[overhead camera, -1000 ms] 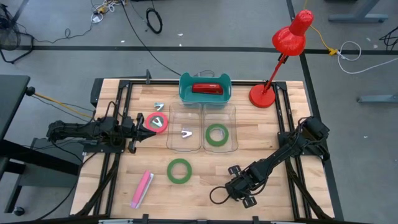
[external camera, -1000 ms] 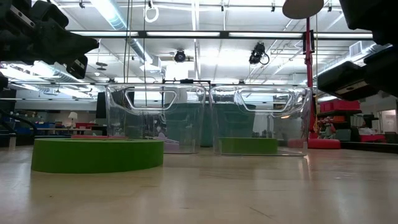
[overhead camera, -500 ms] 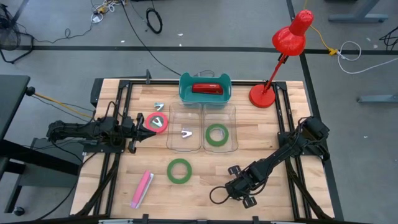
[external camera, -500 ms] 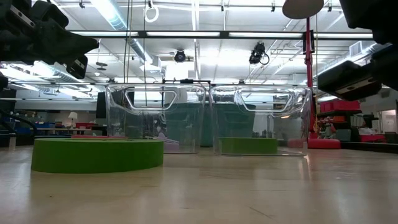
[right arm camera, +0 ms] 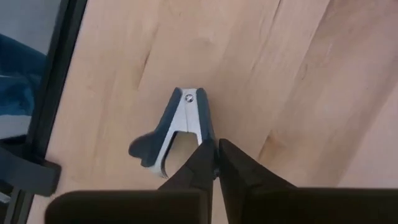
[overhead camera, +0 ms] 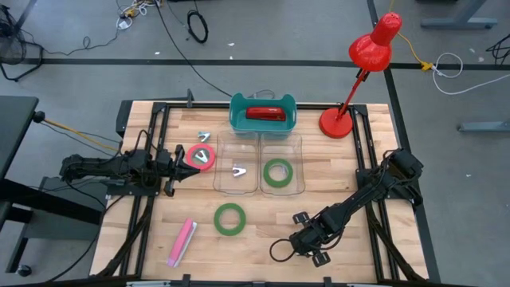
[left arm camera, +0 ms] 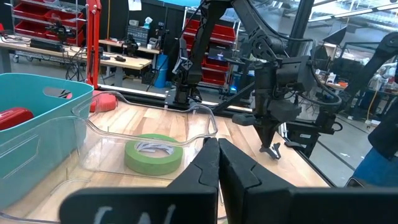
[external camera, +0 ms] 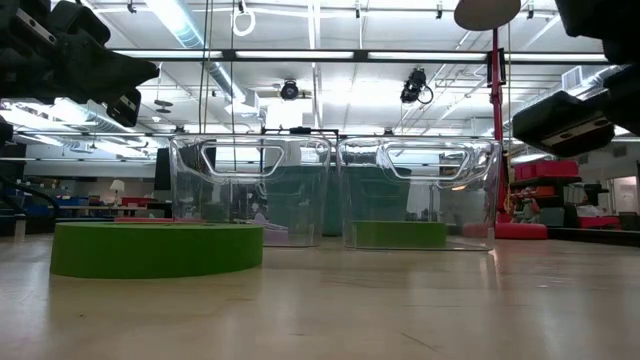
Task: Pick and place Stapler, Stapler remover, tape
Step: Put the black staple remover into the left transparent bin
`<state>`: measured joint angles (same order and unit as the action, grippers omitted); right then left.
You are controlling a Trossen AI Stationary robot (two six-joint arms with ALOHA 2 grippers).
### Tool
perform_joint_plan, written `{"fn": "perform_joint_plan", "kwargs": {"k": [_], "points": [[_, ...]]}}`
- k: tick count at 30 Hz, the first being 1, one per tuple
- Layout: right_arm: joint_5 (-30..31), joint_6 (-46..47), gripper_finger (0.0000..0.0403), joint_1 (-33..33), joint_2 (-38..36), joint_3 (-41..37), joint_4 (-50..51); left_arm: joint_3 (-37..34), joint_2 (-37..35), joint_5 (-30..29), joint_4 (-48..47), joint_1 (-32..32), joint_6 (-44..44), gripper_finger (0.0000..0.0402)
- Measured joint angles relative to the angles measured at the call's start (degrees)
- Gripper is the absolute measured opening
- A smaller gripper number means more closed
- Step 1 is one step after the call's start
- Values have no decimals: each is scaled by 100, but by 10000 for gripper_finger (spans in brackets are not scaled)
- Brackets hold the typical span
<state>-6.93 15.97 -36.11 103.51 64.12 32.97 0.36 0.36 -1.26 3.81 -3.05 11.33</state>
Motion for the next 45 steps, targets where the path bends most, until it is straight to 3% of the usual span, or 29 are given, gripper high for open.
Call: {"fn": "perform_joint_plan", "kwargs": {"k": [8, 19, 29, 36, 45], "points": [[154, -203, 5, 121, -287, 561, 207, 2, 0, 2, 0, -2, -2, 3], [208, -834, 4, 846, -354, 1550, 220, 1, -1, 0, 1, 0, 0, 3], [324, -1950, 3, 2176, -354, 1799, -553, 1, -2, 0, 0, -2, -4, 3], [320, -2208, 3, 3175, -354, 1801, -1360, 2, 0, 0, 0, -1, -4, 3], [637, -2228, 3, 4079, -354, 1801, -1667, 2, 0, 0, 0, -2, -3, 3]]}}
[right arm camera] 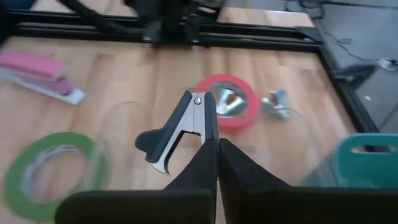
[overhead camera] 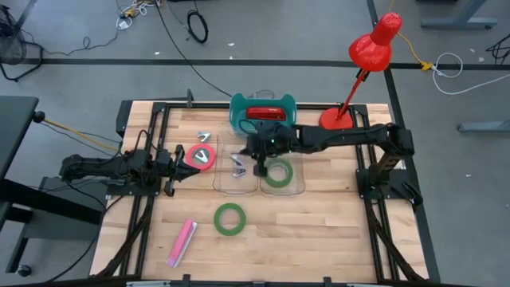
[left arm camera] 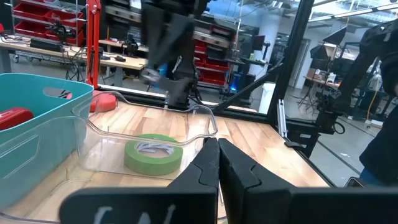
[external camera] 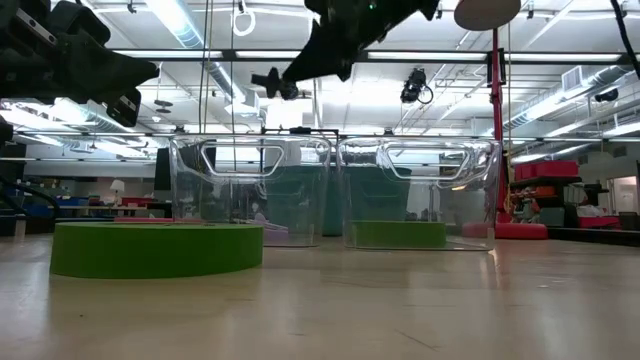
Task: Pick and place Stapler, Stapler remover, tape
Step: Put the black staple remover into the left transparent bin, then put the top blue staple remover into the left transparent bin
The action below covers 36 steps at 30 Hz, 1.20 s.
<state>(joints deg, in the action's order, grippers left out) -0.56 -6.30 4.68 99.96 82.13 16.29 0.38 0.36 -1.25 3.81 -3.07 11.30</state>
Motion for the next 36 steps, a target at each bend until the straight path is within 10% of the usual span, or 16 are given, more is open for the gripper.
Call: {"fn": "perform_joint_plan", "kwargs": {"k": [19, 36], "points": [[492, 289, 10, 375, 0, 0, -629, 0, 0, 2, 0, 2, 1, 3], [656, 732, 142, 331, 0, 0, -126, 0, 0, 2, 0, 2, 1, 3]]}}
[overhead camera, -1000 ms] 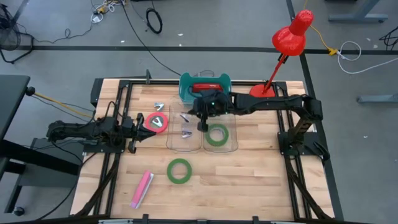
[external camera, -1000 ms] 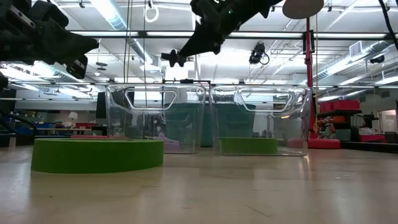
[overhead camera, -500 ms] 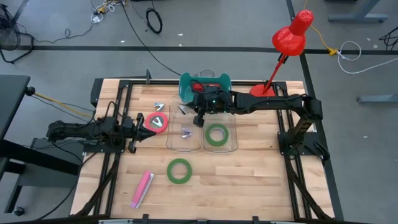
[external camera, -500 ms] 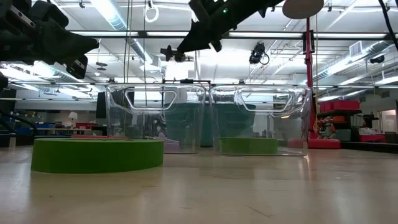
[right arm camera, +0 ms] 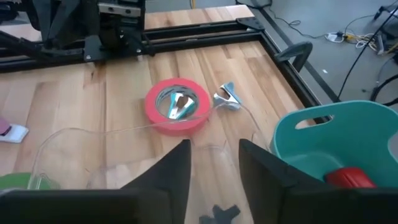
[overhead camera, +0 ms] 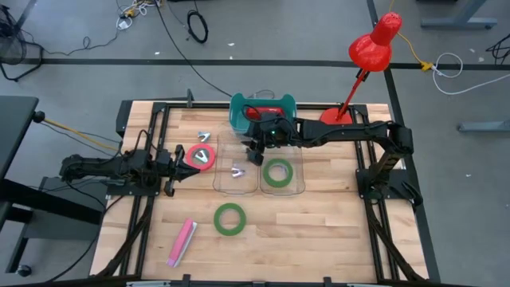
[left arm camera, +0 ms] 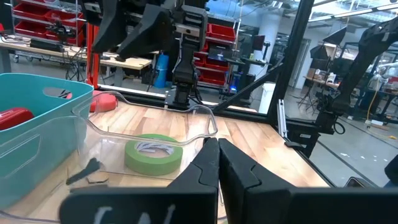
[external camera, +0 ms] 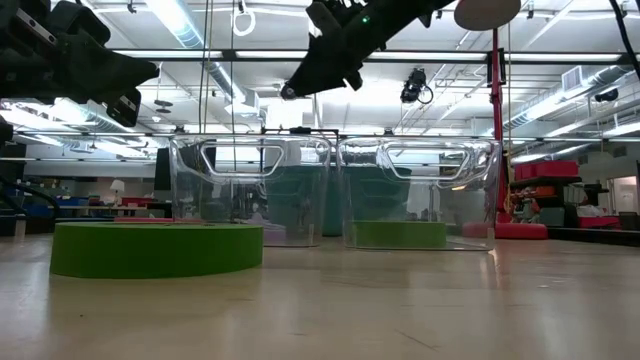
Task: Pick and place Stapler, Stapler remover, tape
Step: Put the top blue staple remover into the left transparent bin
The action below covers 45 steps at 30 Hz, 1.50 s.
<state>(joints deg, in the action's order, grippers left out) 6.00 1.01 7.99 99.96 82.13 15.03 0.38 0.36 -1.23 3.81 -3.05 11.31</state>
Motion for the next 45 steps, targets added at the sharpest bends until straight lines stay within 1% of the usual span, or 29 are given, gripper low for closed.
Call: {"fn": "perform_joint_plan", "kwargs": {"k": [3, 7, 14, 20, 23, 27, 33, 37, 42, 45], "points": [[-1, -80, 155, 0, 0, 0, -9, 0, 0, -2, 0, -1, 2, 3], [-112, -103, 163, 0, 0, 0, -5, -1, -1, -1, 0, -1, 2, 3], [-259, -162, 164, -20, 0, -23, 3, -2, 0, -1, 0, 0, 0, 3], [-260, -460, 158, -41, -35, -295, -11, 0, 0, -1, 0, 0, -2, 3], [-244, -718, 146, -92, -155, -518, -29, 0, -2, -2, 2, -1, -1, 3], [-247, -909, 120, -186, -477, -956, -528, 0, -2, -2, 0, -2, 0, 3], [-240, -924, 76, -330, -1086, -1740, -1292, 0, -2, -2, 2, -2, 0, 3], [-197, -924, 46, -392, -1493, -2242, -1377, -2, -2, -2, 1, 0, -1, 3], [82, -904, 14, -493, -2045, -2862, -1389, -1, -1, -2, -2, 0, -1, 3], [111, -902, 3, -591, -2412, -3257, -1453, 0, -2, -2, 0, 0, 2, 3]]}}
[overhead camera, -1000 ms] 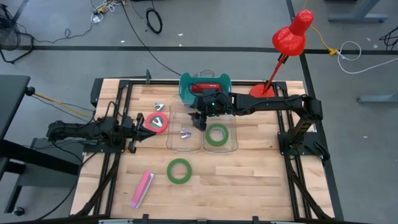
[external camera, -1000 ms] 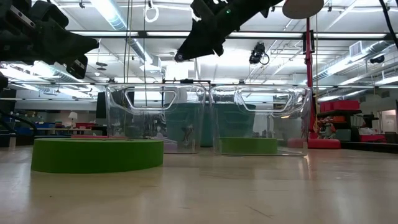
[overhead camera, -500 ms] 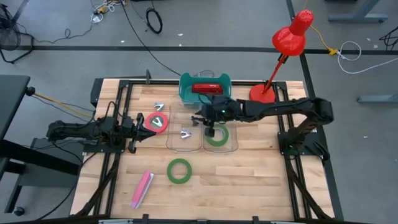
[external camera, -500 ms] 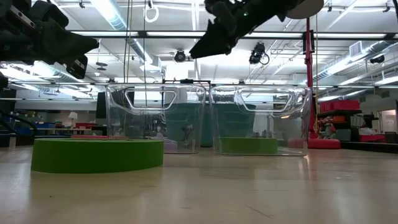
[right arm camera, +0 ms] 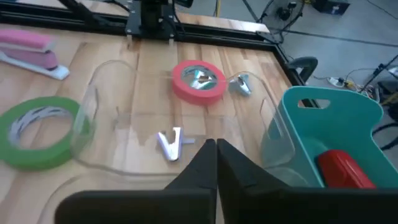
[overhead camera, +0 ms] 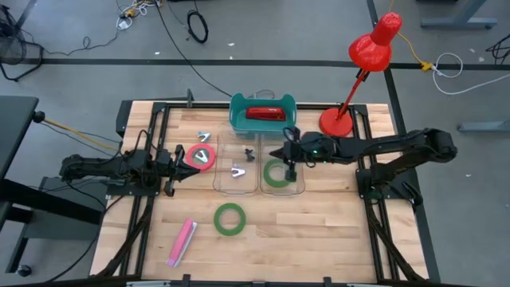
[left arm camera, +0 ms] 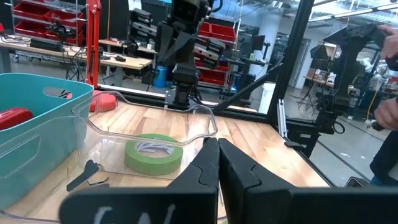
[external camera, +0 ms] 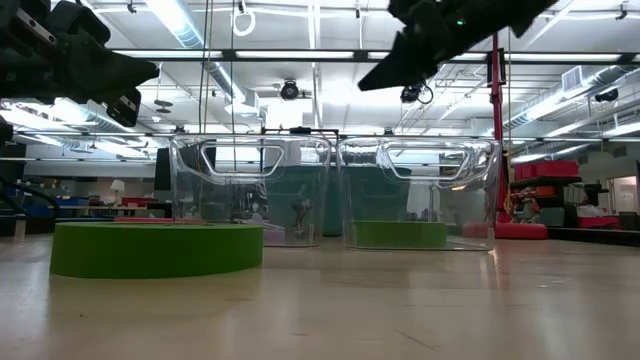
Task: Pick and place Stapler, Stapler remover, tape
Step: Put the top blue staple remover into the left transparent bin
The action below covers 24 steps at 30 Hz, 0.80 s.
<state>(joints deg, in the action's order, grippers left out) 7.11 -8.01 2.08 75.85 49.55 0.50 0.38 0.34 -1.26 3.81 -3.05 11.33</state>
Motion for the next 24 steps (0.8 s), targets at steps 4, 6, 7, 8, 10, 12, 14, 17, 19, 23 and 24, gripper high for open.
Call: {"fn": "perform_joint_plan", "kwargs": {"k": [4, 6, 7, 8, 10, 12, 14, 17, 19, 23, 24], "points": [[-9, 21, 4, -131, -489, -603, -209, 0, 0, 0, -2, 0, -2, 3], [-4, -1, 2, -184, -725, -859, -215, -2, 2, 2, 0, 0, -6, 3], [-4, 1, 2, -213, -839, -975, -234, 0, 2, 0, -2, 0, -2, 3], [0, 18, 2, -239, -959, -1095, -233, 0, 0, 0, 2, 0, -2, 3], [-18, 104, 1, -286, -1171, -1329, -260, -1, 2, 1, -2, 0, -4, 3], [-67, 217, 1, -306, -1392, -1609, -367, 0, 0, 0, 2, -2, 0, 3], [-91, 367, 1, -308, -1581, -1895, -573, 0, 2, 0, -2, 0, -4, 3], [-306, 571, 1, -303, -1846, -2285, -776, -2, 2, 2, 0, 0, -3, 3], [-432, 629, 1, -305, -2013, -2482, -839, -1, 0, 0, 2, 0, -1, 3], [-522, 609, 1, -307, -2361, -2799, -833, 0, 1, 1, 1, -2, 0, 3], [-522, 564, 0, -305, -2447, -2864, -833, 0, 0, 0, 0, 0, -2, 3]]}}
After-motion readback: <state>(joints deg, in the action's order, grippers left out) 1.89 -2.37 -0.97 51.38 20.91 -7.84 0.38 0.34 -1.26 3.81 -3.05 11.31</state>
